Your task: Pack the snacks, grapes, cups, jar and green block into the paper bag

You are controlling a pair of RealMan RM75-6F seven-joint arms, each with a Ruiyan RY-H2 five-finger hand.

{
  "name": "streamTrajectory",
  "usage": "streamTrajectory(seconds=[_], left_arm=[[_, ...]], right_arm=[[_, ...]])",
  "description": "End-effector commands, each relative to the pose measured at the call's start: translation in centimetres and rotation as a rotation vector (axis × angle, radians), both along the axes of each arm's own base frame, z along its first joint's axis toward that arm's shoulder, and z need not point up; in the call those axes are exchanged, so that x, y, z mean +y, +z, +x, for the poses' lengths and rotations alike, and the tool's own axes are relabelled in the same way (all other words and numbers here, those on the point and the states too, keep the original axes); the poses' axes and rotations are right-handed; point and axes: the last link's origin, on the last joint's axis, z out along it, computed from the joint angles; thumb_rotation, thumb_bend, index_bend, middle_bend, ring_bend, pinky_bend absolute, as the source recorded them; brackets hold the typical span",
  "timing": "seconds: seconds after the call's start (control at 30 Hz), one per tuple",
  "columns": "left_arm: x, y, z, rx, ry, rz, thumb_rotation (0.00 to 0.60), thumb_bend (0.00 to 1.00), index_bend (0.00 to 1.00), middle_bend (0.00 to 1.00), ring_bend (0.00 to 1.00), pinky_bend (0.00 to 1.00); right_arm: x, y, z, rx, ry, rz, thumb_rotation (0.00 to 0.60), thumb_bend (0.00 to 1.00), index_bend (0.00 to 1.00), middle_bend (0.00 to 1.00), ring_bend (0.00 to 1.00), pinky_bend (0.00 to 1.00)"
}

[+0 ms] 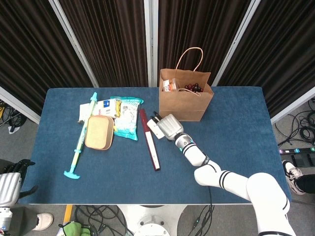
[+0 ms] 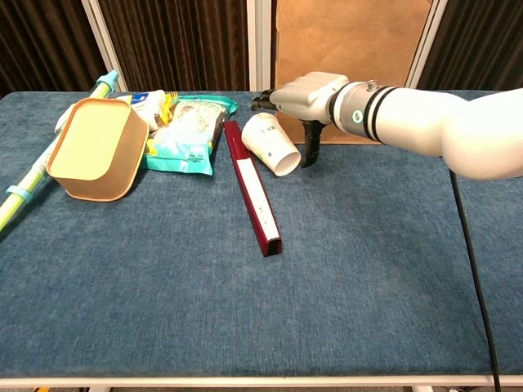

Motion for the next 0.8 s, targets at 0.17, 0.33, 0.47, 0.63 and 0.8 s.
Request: streamTrajectory(seconds=[0.17, 0.33, 0.47, 0.63, 0.8], left_arm=[[-0.1, 0.1, -0.1, -0.001, 0.005, 0.002, 0.6, 0.04, 0.36, 0.35, 0.31, 0.26], [-0.3, 0.1, -0.3, -0.005, 0.016, 0.002, 0.6, 0.04, 0.36, 0.35, 0.31, 0.26], [-0.2, 0.1, -0.4, -0.002, 0.014, 0.003, 0.6, 0.04, 0.36, 0.35, 0.31, 0.26], [-0.2, 0.2, -0.4, 0.001, 0.011, 0.0, 0.6, 0.04, 0.36, 0.35, 0.31, 0.26], [0.0, 0.1, -0.1, 0.004, 0.0, -0.003, 0.6, 0.04, 0.36, 0.35, 0.31, 0.26]], right_arm=[[-0.5, -1.8, 0.8, 0.015, -0.006, -0.02, 0.6, 0.1, 0.01, 0.09, 0.63, 0.87], [-0.5, -2.2, 1.0, -0.019, 0.004, -0.046, 0.6, 0.2, 0.18, 0.22, 0.66, 0.88], [-0.1, -1.0, 1.4, -0.086, 0.048, -0.049, 0.6, 0.21, 0.22, 0.26, 0.67, 0.89], [1.4, 2.9, 2.0, -0.234, 0.169, -0.083, 0.6, 0.21, 0.22, 0.26, 0.67, 0.89], [3.0, 8.6, 2.6, -0.438, 0.271, -0.148, 0.6, 0.21, 0.23, 0.26, 0.67, 0.89]])
